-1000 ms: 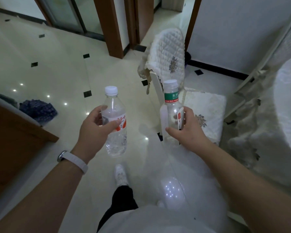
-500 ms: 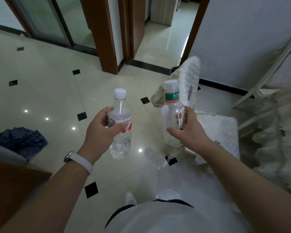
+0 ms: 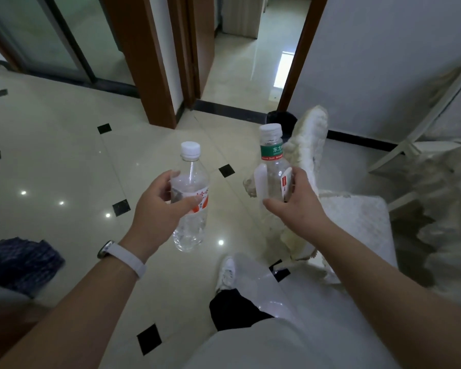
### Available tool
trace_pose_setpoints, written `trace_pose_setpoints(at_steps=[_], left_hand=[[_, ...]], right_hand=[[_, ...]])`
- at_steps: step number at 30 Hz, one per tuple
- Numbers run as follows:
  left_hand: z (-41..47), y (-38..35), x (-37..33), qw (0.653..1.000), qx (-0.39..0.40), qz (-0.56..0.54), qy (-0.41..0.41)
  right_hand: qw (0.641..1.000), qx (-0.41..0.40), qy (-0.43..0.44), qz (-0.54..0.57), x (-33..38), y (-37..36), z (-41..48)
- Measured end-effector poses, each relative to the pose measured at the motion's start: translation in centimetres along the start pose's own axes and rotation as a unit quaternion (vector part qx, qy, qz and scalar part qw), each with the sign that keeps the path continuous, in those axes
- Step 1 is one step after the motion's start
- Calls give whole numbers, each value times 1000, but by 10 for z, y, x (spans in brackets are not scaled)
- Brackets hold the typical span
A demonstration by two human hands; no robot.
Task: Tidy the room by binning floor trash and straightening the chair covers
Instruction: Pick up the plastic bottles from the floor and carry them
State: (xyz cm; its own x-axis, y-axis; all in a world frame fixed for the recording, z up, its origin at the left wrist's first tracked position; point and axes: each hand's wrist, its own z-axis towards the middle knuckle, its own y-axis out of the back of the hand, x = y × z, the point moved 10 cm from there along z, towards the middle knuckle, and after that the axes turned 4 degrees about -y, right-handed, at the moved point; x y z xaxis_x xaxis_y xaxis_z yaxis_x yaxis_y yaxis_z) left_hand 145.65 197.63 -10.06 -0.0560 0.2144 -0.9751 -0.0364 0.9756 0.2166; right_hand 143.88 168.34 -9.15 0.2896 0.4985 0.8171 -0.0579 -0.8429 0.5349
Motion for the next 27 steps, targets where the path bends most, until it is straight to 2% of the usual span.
trace_pose_setpoints(at_steps=[8, 15, 20, 27], left_hand=[[132, -13, -27, 998, 35, 44, 4], [231, -42, -63, 996, 80, 46, -18], [284, -61, -60, 994, 104, 41, -13], [388, -97, -41, 986, 167, -7, -2]], right_hand=[[998, -17, -18, 66, 22, -7, 127], [997, -32, -23, 59, 44, 18, 211], [997, -55, -34, 52, 48, 26, 246], [988, -109, -98, 53, 43, 30, 315]])
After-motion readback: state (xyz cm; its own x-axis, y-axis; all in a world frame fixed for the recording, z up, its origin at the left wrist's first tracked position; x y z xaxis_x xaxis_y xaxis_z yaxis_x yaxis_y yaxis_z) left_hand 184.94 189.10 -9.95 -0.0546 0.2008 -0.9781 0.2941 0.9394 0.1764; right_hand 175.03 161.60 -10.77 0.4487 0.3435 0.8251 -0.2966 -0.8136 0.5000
